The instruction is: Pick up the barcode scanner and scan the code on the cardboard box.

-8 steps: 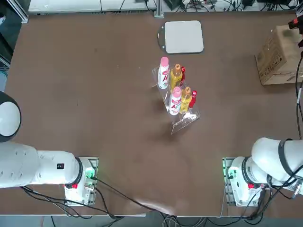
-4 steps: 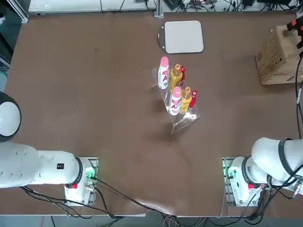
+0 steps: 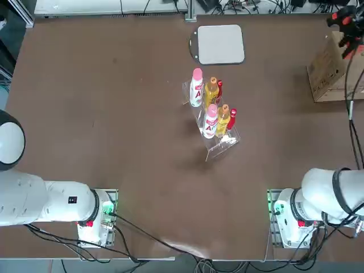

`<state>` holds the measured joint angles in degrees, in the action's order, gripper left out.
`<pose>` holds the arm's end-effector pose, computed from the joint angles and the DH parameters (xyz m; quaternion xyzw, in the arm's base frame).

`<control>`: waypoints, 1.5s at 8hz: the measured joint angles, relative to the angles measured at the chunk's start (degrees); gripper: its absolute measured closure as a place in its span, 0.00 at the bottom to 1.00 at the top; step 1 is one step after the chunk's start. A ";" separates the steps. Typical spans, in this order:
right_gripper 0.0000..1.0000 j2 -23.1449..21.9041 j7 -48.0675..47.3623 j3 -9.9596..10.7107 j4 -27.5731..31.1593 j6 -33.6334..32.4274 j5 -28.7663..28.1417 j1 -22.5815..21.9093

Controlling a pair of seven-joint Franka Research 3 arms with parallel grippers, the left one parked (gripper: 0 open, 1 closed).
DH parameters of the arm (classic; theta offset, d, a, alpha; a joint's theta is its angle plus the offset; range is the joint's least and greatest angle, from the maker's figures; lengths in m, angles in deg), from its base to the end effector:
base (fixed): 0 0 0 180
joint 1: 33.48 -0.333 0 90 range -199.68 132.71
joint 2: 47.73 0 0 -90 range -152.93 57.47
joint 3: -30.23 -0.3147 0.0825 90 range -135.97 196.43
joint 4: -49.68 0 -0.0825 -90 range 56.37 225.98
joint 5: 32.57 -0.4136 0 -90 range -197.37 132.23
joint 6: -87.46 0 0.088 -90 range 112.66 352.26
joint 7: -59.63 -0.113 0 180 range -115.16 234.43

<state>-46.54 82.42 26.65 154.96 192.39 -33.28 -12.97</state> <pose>0.5685 -0.1721 0.4925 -0.9987 -0.0494 0.0104 0.0108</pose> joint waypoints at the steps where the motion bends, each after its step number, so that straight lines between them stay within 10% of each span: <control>1: 0.58 0.24 -5.79 -0.24 0.19 0.32 -0.04 -4.67; 7: 0.58 6.21 -16.84 0.05 22.25 32.00 -0.05 -13.77; 12: 0.58 12.82 -16.86 0.02 25.36 37.77 -0.05 -13.98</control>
<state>-33.73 65.56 26.67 180.33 230.17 -33.33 -26.95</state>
